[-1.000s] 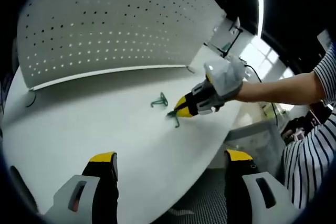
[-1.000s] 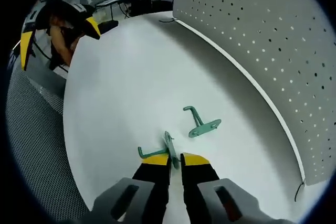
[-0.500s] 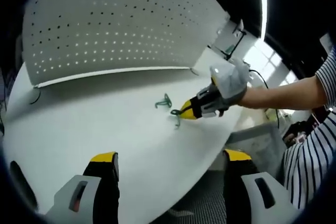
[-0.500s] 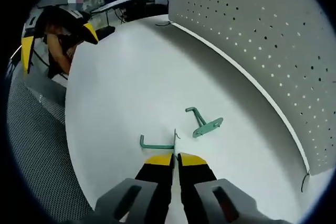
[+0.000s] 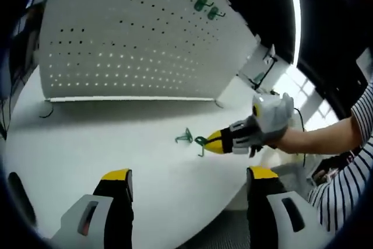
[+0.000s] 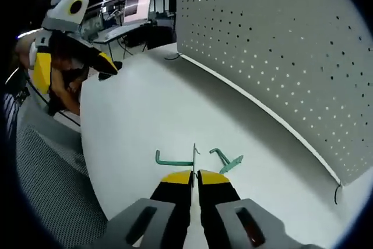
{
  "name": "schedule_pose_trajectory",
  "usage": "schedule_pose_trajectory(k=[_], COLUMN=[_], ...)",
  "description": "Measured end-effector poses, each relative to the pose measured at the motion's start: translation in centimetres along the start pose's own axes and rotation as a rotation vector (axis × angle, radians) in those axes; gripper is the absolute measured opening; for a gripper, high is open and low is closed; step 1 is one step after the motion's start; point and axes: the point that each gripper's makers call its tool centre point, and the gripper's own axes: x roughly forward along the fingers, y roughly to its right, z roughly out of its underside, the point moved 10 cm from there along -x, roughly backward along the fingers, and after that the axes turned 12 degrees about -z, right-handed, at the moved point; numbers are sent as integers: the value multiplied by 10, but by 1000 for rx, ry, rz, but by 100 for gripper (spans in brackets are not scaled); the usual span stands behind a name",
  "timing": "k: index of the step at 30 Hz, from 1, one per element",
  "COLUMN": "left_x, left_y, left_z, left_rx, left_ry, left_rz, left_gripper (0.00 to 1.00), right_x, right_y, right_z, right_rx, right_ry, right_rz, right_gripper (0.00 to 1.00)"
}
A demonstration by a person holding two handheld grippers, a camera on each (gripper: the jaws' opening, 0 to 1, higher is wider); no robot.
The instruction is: Insert the hook assembly into the mounting plate slot until the hook locks in place.
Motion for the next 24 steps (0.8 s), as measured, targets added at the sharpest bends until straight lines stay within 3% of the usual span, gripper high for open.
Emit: schedule_pose_trajectory(k=[7, 19, 24], left_x=[-5, -10, -11], left_y=[0, 12, 17], left_z=[-8, -26, -32], left_rx=[-53, -134, -198], left_ry=[62, 114, 137], left_rz=[-15, 29, 61], left_gripper=[78, 71, 69], right_x=[-14, -25, -32], right_y=[-5, -30, -41], right_z=[-21, -43, -54], right_rx=[59, 140, 193], right_ry=[125, 263, 375], right_rz=[45, 52, 68], right_gripper=[0, 0, 0])
